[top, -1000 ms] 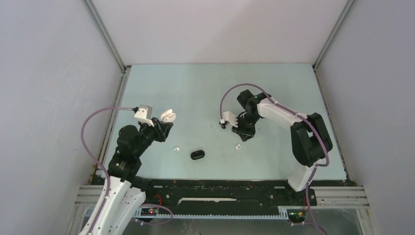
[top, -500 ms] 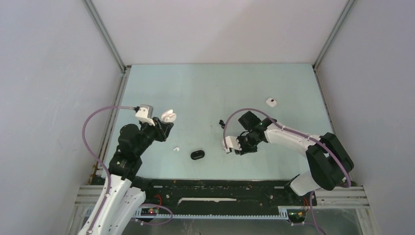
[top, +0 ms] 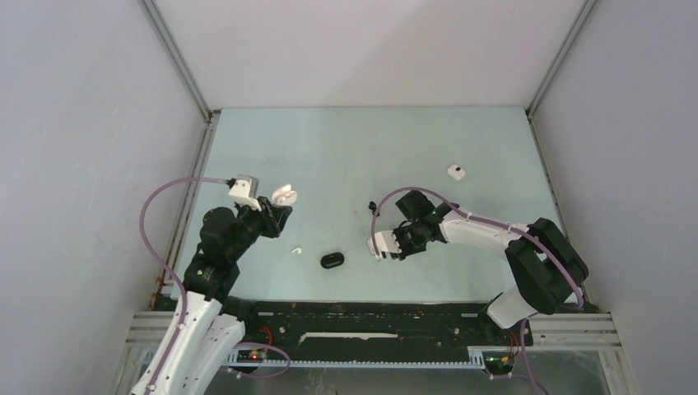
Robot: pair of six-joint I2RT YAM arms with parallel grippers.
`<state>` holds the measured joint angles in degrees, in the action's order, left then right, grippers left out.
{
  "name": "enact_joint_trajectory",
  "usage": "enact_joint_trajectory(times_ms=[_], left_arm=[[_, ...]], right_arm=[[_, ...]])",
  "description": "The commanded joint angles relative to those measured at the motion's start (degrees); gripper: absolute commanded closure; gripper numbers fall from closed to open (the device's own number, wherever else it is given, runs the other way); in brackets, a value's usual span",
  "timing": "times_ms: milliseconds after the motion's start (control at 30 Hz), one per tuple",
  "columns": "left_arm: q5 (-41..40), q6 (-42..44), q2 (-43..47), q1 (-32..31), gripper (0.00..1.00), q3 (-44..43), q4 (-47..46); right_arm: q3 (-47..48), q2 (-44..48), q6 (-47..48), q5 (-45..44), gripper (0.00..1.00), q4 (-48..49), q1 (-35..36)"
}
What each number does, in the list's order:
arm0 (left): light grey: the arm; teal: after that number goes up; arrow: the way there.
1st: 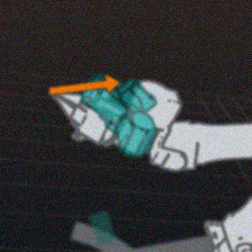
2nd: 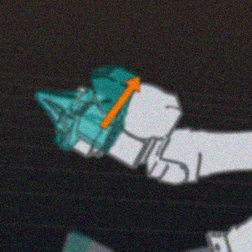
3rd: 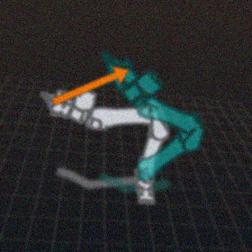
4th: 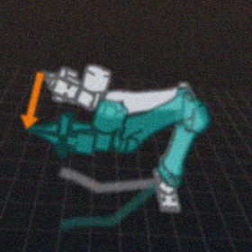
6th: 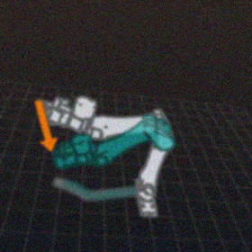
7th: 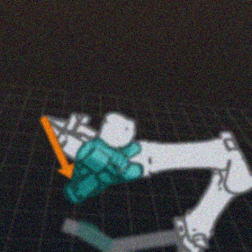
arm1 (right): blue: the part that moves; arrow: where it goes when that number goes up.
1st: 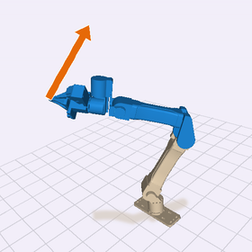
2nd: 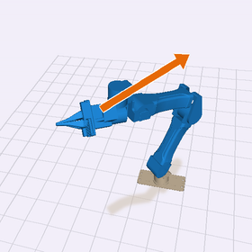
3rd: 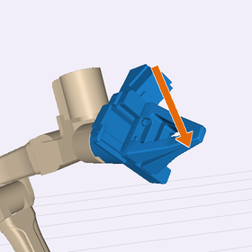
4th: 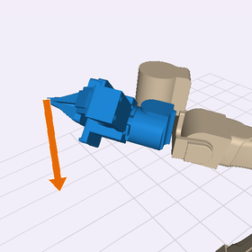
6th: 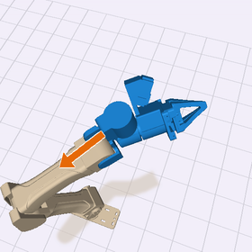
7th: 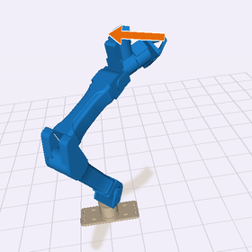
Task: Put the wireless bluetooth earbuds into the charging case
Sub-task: Pick up the earbud from the center of the board.
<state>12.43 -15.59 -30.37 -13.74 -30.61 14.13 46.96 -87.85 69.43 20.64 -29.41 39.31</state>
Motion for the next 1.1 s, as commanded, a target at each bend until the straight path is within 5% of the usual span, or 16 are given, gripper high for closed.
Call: enact_joint_trajectory(times_ms=[0, 467, 733, 1067], left_arm=[[0.58, 0.04, 0.05, 0.44, 1.0, -0.24, -2.58], [0.91, 0.04, 0.05, 0.42, 1.0, -0.24, -2.5], [1.0, -0.05, 0.09, 0.47, 1.0, -0.24, -2.57], [15.75, -2.15, -1.02, -0.47, 1.0, 1.66, -11.29]], right_arm=[[0.33, -2.01, 2.0, -1.39, 0.79, 1.88, 0.59], [0.41, -4.06, 1.88, -3.9, 0.74, 0.44, 2.16], [2.86, -0.97, -3.79, -4.2, 0.89, 2.41, 1.54], [11.87, 7.98, -13.32, 4.18, 1.0, -15.87, 1.33]])
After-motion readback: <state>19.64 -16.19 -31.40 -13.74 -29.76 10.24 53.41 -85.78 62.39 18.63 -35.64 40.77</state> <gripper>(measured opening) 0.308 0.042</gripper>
